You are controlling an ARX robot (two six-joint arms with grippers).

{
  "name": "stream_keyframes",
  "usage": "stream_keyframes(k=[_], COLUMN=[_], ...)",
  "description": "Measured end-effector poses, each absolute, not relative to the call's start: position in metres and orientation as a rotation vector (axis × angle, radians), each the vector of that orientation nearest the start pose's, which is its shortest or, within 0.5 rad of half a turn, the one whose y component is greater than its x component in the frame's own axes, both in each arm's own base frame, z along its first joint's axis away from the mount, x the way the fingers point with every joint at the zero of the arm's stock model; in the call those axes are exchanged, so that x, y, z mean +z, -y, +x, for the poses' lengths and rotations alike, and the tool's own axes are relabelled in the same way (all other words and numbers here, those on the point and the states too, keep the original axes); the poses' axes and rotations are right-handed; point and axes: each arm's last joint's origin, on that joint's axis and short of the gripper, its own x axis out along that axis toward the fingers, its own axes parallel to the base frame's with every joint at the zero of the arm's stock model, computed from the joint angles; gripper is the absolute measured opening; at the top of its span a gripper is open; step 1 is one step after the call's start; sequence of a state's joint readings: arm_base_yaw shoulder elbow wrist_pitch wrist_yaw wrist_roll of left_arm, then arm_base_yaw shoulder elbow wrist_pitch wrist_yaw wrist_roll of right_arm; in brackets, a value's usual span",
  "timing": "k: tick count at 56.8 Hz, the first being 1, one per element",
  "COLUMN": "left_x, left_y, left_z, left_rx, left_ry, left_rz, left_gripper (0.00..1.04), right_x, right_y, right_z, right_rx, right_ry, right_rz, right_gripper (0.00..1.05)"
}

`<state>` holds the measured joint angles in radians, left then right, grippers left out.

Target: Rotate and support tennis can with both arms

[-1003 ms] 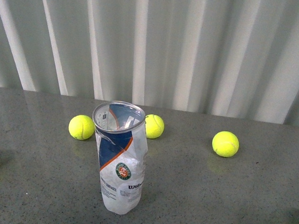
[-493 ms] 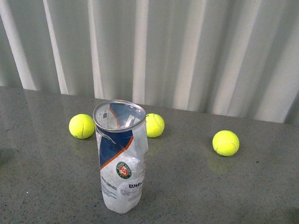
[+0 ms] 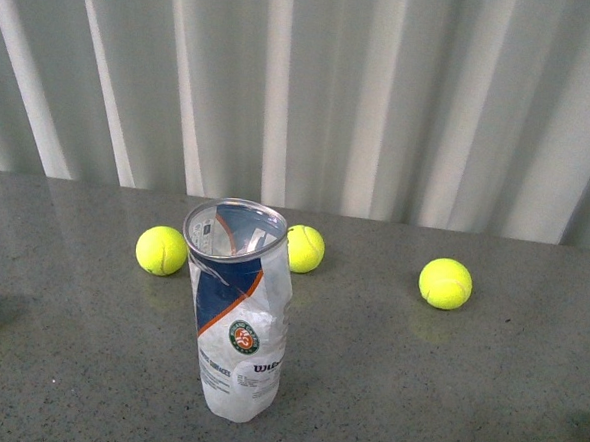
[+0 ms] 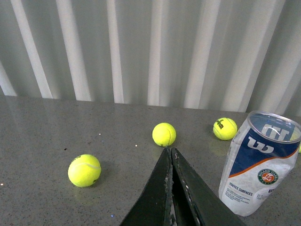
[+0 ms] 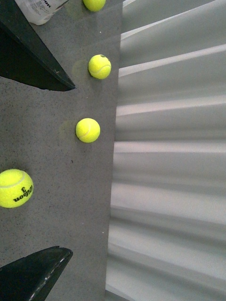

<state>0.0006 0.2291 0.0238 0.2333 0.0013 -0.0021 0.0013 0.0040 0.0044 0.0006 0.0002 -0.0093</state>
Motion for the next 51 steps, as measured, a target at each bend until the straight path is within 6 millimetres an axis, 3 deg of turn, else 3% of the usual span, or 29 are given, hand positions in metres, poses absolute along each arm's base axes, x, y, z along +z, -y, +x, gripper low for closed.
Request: stream_keyframes(k=[34,51], left_x=[0.172,0.172], left_y=[0.000,0.000], left_z=[0.096,0.096], left_rx=[0.000,0.000], left_ry=[0.022,0.022], left_rz=[-0.003,-0.002], left_gripper=[0.05,0.58], right_x=[0.165,0.165], right_y=[0.000,0.000], right_z=[0.098,0.098], right_rx=[0.002,0.002], right_ry=[0.001,0.001], right_rz=[-0.009,-0.009], right_gripper=[0.98,0.98])
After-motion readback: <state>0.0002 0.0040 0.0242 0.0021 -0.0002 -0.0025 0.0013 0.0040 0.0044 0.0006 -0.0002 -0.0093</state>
